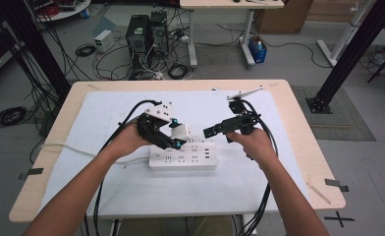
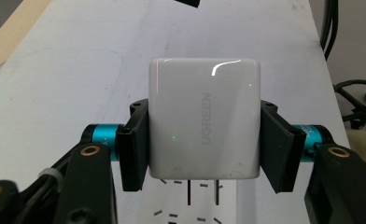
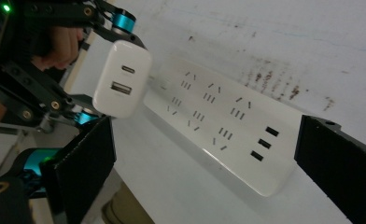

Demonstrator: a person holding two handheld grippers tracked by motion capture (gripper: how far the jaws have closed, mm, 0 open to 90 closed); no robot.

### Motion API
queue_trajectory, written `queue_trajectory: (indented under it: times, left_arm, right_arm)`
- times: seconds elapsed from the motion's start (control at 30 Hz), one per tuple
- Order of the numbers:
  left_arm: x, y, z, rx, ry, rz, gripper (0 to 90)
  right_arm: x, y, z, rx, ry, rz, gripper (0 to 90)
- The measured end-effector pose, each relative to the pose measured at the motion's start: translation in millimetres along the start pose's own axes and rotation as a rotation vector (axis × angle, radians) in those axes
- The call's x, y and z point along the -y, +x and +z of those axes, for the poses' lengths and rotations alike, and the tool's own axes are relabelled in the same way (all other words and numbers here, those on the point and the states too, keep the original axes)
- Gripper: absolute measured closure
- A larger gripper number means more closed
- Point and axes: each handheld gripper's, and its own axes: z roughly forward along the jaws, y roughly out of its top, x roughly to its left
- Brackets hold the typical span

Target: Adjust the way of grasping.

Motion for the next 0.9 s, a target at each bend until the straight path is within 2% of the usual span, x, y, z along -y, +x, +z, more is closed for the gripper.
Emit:
queue_trajectory:
  times: [0.03,0.13,0.37,0.57,0.63,0.7,0.8,0.87,0.9]
  left_arm:
    - [-2.2,-0.6,2.3,-0.001,0.005,0.005,42.6]
    - [-5.3,-1.4,4.8,-0.005,0.006,0.017,42.6]
    - [-9.4,-4.8,9.3,-0.015,0.0,0.034,42.6]
    - [-12.5,-6.2,13.2,-0.014,0.003,0.044,42.6]
    - [-12.8,-6.8,14.5,-0.016,0.007,0.047,42.6]
    - [-12.9,-7.0,15.4,-0.018,0.008,0.051,42.6]
    - [-13.1,-7.5,15.5,-0.017,0.007,0.047,42.6]
    - [-13.5,-8.0,15.5,-0.019,0.012,0.053,42.6]
    - [-13.6,-8.2,15.6,-0.022,0.017,0.055,42.6]
  right_arm:
    - [-0.8,-0.8,2.6,-0.039,-0.011,0.036,4.7]
    - [-2.1,-0.5,6.1,-0.066,-0.009,0.058,4.7]
    - [-3.3,0.1,14.1,-0.108,-0.006,0.101,6.7]
    - [-4.5,3.3,27.5,-0.146,0.011,0.139,8.1]
    - [-5.2,4.1,30.2,-0.186,0.001,0.152,18.9]
    - [-6.4,5.1,33.4,-0.225,-0.011,0.162,18.9]
    - [-6.6,6.7,35.5,-0.213,0.009,0.165,19.3]
    - [-6.2,6.7,35.9,-0.215,0.004,0.159,29.1]
    - [-6.5,6.7,35.3,-0.231,-0.013,0.162,32.6]
